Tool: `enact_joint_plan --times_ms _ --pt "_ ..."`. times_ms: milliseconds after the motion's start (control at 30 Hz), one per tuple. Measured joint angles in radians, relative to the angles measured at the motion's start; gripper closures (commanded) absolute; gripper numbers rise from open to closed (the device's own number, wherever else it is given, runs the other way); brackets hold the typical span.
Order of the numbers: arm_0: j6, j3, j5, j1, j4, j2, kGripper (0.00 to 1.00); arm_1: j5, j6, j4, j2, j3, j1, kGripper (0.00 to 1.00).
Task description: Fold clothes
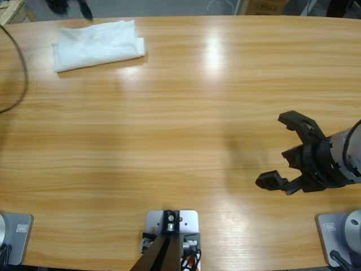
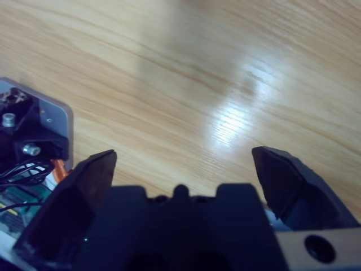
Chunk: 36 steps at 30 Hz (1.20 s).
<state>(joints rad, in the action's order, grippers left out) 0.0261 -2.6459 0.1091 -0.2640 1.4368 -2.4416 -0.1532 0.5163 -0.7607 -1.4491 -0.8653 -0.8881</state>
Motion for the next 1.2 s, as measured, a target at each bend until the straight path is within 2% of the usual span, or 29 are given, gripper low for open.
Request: enact_joint_plan --times_ms 100,200,333,400,467,567,800,933,1067,1200 --pt "0.103 0.000 0.000 -0.017 0.048 0.140 0.000 0.004 0.000 -0.017 0.031 -0.007 0.000 0.000" --pt "0.152 0.049 0.004 -0.056 0.062 0.276 0.000 0.045 -0.007 -0.122 0.037 -0.039 0.000 0.000" --pt "0.178 0.334 0.016 -0.123 0.069 0.464 0.000 0.107 -0.059 -0.250 0.038 -0.117 0.002 0.000" --pt "0.192 0.509 0.018 -0.158 0.072 0.548 0.000 0.137 -0.077 -0.282 0.047 -0.138 0.002 0.000" --pt "0.213 0.698 0.018 -0.191 0.061 0.642 0.000 0.208 -0.088 -0.294 0.069 -0.149 0.003 0.000" --pt "0.229 0.950 0.018 -0.229 -0.013 0.791 0.000 0.321 -0.132 -0.296 0.081 -0.155 0.015 0.000" --pt "0.234 1.411 0.018 -0.268 -0.261 1.061 0.000 0.422 -0.254 -0.244 0.100 -0.138 0.152 0.000" --pt "0.238 1.616 0.018 -0.269 -0.339 1.196 0.000 0.449 -0.305 -0.205 0.111 -0.114 0.222 0.000" --pt "0.222 1.714 0.018 -0.238 -0.453 1.346 0.009 0.459 -0.321 -0.198 0.106 -0.108 0.229 0.000" --pt "0.202 1.791 0.015 -0.198 -0.560 1.426 0.041 0.563 -0.298 -0.217 0.057 -0.108 0.231 0.000"
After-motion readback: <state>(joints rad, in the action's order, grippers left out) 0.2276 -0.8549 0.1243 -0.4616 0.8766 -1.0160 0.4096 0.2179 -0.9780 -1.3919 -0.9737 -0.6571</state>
